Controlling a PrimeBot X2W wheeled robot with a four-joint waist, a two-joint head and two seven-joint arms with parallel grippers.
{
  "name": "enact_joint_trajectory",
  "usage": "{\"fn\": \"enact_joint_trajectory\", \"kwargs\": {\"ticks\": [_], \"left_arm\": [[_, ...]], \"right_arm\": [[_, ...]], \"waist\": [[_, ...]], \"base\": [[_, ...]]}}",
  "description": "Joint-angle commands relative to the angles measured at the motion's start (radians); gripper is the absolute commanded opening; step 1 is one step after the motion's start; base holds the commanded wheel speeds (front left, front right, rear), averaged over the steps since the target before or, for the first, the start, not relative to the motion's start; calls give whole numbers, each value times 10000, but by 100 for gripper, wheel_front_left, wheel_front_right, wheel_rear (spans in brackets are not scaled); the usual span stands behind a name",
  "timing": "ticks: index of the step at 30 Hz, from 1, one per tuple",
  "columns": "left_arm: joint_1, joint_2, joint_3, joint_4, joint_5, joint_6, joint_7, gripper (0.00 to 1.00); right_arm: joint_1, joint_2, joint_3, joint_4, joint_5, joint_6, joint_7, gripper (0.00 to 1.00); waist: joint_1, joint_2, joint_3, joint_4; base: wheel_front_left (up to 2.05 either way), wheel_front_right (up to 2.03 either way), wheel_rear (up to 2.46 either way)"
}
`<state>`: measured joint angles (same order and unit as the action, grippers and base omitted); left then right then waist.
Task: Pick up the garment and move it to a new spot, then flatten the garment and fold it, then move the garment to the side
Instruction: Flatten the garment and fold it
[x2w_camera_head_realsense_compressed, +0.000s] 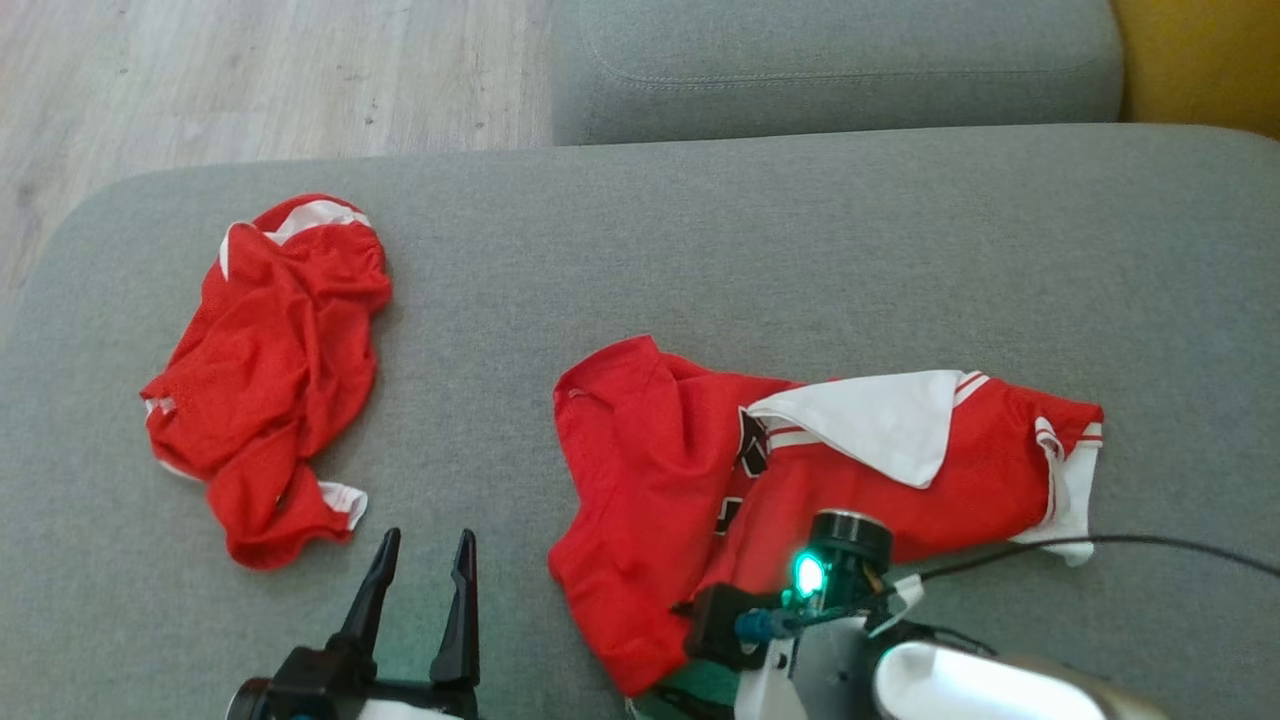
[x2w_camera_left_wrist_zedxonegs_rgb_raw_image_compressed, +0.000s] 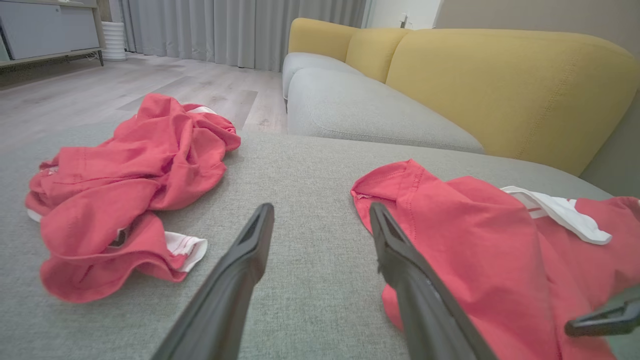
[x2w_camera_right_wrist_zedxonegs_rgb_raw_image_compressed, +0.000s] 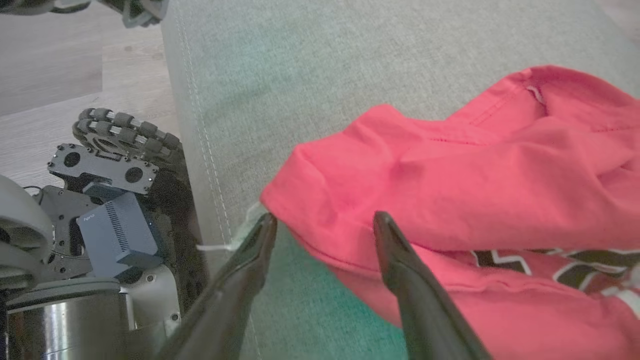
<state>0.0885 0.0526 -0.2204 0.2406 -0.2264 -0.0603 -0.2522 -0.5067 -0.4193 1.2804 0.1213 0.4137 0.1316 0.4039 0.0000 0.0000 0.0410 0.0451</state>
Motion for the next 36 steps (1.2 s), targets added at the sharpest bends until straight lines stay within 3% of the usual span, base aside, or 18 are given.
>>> {"fn": "enact_joint_trajectory", "kwargs": {"ticks": [1,8,13,16,19,22,36], "left_arm": [[-227,-24,340,-288,6,116,-95,100],[-170,-24,409,-334,-28,172,-95,100],[-140,-24,454,-403,-35,182,-95,100],[-165,-24,460,-416,-40,179,-95,100],[-229,-24,444,-419,-52,161,-95,100],[-306,-24,374,-399,-86,159,-95,100],[-579,-24,161,-307,-86,84,-95,100]], "right_arm": [[-324,-336,-67,-598,278,-9,384,100],[-141,-1122,-447,-1456,927,-9,942,100],[561,-1683,-2149,-1922,889,-9,955,100],[944,-1827,-3333,-2017,301,-9,672,100],[1375,-1571,-4678,-1757,-599,-9,117,100],[1740,-1203,-5395,-1273,-1522,-9,-289,100],[673,552,-5609,2292,-3220,-9,-1108,100]], "waist": [[0,0,-19,-62],[0,0,-56,-304],[0,0,15,-534],[0,0,80,-641],[0,0,135,-714],[0,0,171,-733],[0,0,443,-418]], "base": [[0,0,0],[0,0,0],[0,0,0],[0,0,0],[0,0,0],[0,0,0],[0,0,0]]}}
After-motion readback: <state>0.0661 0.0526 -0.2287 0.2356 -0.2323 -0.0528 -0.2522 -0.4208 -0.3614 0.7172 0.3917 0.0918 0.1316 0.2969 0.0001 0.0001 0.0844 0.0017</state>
